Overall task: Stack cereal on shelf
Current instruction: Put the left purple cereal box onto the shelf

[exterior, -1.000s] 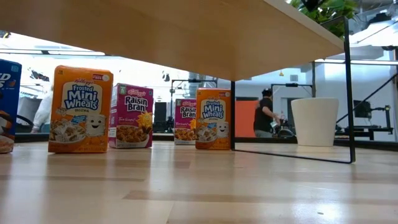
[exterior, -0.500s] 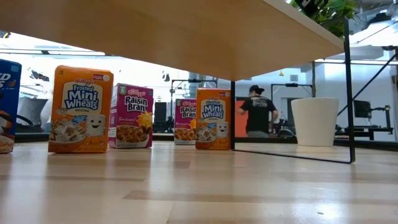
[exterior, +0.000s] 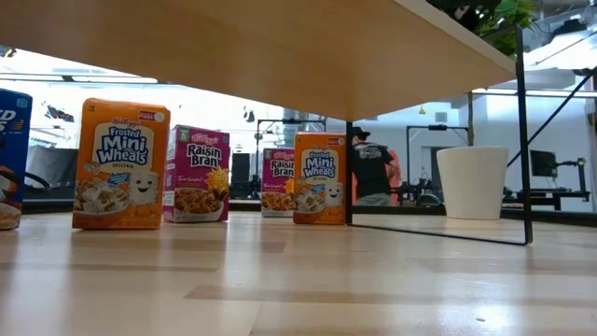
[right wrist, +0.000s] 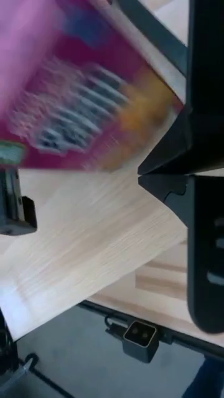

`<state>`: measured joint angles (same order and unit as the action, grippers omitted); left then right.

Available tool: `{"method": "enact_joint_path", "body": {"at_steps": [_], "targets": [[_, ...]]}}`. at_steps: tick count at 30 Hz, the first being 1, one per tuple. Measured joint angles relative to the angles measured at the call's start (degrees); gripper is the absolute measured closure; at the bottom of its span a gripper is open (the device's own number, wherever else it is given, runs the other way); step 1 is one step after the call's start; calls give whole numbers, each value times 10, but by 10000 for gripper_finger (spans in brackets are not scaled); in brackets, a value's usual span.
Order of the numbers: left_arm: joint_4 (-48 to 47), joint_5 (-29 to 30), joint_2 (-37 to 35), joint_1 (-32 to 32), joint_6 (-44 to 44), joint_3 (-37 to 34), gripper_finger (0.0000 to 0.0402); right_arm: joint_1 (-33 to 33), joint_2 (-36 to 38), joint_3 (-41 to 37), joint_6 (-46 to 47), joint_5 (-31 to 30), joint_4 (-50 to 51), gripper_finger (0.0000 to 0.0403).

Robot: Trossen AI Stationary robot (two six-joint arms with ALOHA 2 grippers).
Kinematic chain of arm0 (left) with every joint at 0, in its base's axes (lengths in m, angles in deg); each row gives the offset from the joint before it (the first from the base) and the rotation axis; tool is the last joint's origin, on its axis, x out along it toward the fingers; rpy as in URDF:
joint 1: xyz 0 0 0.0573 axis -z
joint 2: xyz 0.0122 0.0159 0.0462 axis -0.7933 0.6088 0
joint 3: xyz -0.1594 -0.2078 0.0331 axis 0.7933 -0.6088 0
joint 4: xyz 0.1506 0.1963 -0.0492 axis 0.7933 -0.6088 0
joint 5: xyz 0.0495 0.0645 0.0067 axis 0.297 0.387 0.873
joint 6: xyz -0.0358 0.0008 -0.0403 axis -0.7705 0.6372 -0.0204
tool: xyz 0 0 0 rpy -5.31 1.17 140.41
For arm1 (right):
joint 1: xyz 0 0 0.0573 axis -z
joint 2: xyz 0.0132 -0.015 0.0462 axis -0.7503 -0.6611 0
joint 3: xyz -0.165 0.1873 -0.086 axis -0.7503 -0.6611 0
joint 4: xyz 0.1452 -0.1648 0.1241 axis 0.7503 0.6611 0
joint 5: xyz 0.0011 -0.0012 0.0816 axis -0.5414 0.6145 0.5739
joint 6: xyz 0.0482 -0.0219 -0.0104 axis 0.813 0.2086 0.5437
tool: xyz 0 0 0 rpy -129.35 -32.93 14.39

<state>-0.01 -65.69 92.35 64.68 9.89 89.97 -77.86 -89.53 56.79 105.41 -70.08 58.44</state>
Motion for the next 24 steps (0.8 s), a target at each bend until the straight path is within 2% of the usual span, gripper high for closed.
{"method": "enact_joint_path", "body": {"at_steps": [10,18,24], "targets": [[35,-11,10,7,0,0,401,-23,0,0,26,-16,3,394],[70,-23,10,8,-1,0,401,-27,0,0,42,-38,4,376],[70,-41,10,10,-8,0,401,-27,0,0,42,-39,4,389]]}}
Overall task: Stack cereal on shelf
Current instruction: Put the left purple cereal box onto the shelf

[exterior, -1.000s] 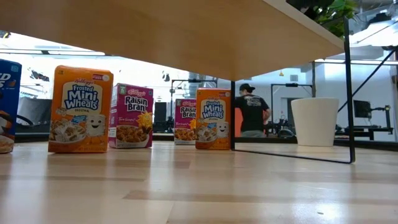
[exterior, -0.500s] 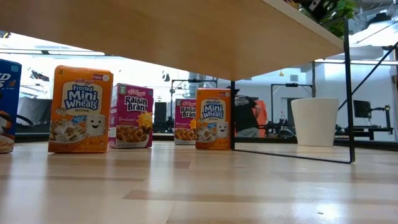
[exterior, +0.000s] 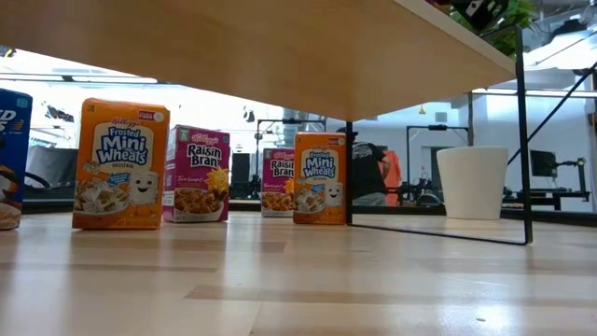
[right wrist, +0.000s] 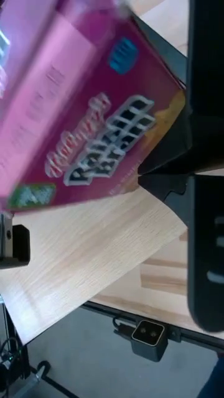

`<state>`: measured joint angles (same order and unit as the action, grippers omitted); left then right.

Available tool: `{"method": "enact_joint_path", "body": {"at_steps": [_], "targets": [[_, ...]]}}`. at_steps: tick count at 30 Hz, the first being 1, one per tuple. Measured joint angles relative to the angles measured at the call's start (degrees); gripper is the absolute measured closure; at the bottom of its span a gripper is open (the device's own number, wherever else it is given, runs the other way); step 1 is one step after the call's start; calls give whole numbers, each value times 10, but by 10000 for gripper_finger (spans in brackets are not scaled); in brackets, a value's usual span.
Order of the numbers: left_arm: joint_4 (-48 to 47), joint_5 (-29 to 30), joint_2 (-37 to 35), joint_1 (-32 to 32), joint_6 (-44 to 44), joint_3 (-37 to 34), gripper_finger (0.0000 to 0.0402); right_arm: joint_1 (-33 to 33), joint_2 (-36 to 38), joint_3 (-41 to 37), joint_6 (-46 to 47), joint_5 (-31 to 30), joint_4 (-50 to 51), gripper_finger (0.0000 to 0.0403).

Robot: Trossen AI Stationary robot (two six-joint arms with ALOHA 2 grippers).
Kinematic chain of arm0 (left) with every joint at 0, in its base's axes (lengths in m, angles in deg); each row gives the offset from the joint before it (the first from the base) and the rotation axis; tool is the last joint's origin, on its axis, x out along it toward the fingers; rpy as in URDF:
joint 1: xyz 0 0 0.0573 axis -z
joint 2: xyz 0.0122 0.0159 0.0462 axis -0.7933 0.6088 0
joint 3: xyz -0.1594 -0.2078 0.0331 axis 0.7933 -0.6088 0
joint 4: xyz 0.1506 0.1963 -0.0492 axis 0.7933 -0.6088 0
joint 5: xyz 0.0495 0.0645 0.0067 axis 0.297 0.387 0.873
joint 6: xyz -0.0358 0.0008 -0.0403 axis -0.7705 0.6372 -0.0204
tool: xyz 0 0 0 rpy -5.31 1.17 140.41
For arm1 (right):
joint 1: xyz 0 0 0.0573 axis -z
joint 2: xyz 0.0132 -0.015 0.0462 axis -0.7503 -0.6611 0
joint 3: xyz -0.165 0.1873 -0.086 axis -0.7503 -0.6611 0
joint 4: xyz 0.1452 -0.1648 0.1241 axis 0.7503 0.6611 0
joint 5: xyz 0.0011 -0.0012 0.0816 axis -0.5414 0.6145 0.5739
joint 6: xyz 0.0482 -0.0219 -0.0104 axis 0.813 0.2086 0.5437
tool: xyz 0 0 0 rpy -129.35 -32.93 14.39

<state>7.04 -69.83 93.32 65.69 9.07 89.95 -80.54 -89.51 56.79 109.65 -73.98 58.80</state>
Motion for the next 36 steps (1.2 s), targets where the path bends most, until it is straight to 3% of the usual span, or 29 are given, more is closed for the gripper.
{"method": "enact_joint_path", "body": {"at_steps": [13,20,28,36], "targets": [[7,20,18,3,-5,1,401,-10,0,0,16,2,1,375],[18,-6,36,3,-6,3,401,-35,0,0,34,1,8,388],[16,-20,36,3,-16,6,401,-42,0,0,60,-1,35,369],[-6,-44,36,10,-6,34,401,-42,0,0,59,-1,43,386]]}}
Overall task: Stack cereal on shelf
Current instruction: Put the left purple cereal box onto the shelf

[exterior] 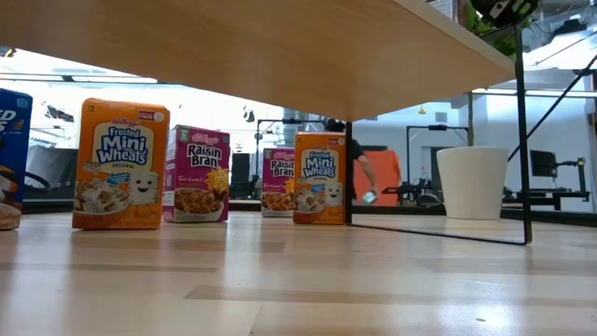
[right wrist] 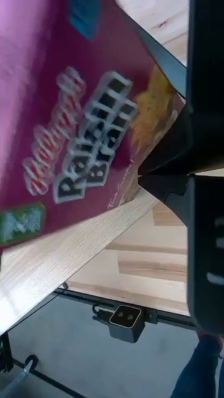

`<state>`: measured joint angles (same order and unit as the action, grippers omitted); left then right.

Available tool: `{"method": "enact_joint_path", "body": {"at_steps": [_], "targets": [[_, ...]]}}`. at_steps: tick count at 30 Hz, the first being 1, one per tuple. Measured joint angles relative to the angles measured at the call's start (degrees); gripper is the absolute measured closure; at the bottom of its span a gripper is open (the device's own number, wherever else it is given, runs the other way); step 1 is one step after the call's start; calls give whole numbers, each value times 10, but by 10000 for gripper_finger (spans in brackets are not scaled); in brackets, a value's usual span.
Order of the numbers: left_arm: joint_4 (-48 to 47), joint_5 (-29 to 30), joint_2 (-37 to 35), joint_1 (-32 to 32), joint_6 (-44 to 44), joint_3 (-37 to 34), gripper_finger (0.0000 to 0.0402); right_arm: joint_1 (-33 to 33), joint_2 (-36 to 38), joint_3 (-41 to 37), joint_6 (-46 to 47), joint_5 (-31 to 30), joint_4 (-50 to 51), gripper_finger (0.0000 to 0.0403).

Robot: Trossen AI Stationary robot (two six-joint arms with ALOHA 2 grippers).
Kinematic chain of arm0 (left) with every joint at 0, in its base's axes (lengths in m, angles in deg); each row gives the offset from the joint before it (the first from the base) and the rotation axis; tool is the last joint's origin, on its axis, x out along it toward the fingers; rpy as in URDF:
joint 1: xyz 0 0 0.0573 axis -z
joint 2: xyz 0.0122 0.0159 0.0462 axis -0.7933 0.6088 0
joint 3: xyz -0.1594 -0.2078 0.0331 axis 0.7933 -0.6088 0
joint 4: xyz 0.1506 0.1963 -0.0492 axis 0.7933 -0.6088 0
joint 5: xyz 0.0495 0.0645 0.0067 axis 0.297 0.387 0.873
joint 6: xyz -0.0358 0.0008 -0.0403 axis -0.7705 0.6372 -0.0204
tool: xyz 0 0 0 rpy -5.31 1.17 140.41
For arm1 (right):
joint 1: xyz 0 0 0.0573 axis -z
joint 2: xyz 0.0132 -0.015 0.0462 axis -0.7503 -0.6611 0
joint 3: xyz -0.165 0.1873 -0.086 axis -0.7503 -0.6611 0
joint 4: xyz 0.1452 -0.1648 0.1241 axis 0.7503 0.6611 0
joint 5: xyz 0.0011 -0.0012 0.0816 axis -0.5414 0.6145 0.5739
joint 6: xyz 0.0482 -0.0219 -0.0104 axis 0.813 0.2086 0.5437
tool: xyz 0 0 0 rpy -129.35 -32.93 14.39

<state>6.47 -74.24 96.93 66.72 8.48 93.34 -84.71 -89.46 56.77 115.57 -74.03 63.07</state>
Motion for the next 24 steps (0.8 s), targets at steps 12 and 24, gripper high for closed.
{"method": "enact_joint_path", "body": {"at_steps": [12,24], "targets": [[-29,36,-2,-15,-8,-1,401,0,0,0,-1,2,1,369],[-8,19,-3,-30,18,-1,401,2,-22,0,-10,0,-30,375]]}}
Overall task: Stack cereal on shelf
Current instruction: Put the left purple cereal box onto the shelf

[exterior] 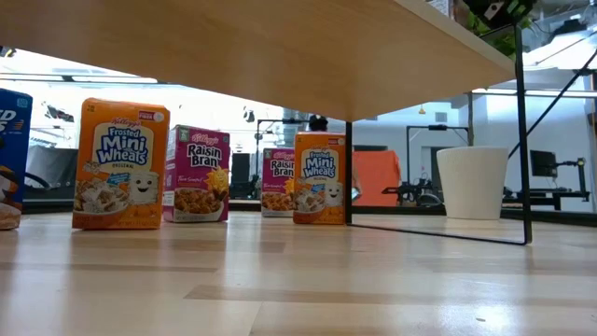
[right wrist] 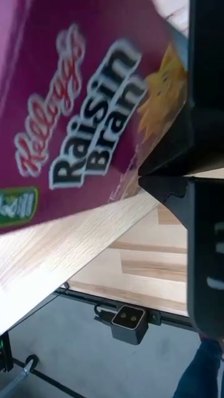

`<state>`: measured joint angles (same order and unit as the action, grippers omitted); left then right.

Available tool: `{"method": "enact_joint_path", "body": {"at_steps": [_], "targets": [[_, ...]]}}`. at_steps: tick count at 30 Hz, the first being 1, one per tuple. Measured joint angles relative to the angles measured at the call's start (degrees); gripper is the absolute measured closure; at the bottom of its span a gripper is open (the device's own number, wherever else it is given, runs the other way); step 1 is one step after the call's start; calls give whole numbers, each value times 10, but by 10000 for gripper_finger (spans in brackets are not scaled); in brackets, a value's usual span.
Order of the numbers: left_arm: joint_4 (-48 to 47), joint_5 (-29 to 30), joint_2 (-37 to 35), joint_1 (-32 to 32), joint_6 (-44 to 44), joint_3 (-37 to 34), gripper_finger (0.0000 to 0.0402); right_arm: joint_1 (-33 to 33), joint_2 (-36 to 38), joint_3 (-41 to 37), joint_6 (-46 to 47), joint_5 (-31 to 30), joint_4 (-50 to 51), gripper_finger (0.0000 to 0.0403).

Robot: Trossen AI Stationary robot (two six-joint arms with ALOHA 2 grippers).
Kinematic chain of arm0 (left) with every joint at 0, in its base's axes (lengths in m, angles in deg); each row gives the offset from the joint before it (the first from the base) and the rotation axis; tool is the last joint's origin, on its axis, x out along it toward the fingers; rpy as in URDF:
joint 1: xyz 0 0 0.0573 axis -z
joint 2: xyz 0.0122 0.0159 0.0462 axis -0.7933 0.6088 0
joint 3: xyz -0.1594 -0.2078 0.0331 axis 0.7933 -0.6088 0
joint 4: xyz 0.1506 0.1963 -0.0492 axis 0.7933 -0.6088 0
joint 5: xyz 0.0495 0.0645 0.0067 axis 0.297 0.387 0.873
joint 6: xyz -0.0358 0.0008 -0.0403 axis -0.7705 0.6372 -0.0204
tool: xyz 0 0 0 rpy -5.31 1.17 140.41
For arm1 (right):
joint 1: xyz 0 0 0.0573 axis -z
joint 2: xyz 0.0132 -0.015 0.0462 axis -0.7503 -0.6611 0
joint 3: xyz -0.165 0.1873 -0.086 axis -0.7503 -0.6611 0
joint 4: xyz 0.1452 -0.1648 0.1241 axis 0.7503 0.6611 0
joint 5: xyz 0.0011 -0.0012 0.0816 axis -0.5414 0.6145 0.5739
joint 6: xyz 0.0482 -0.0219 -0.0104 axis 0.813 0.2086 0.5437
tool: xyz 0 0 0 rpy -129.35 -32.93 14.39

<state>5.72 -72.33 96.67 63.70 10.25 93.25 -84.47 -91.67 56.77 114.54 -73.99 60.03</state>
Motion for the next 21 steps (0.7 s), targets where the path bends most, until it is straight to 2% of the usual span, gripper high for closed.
{"method": "enact_joint_path", "body": {"at_steps": [5,11,14,21], "targets": [[0,0,0,0,0,0,401,0,-18,-1,-5,0,-22,368],[1,0,0,0,0,0,401,8,-10,0,-29,-34,-31,381],[1,0,0,0,0,0,401,21,-11,0,-28,-32,-34,383],[-25,0,-4,0,0,0,401,17,-5,4,-19,-22,-26,364]]}}
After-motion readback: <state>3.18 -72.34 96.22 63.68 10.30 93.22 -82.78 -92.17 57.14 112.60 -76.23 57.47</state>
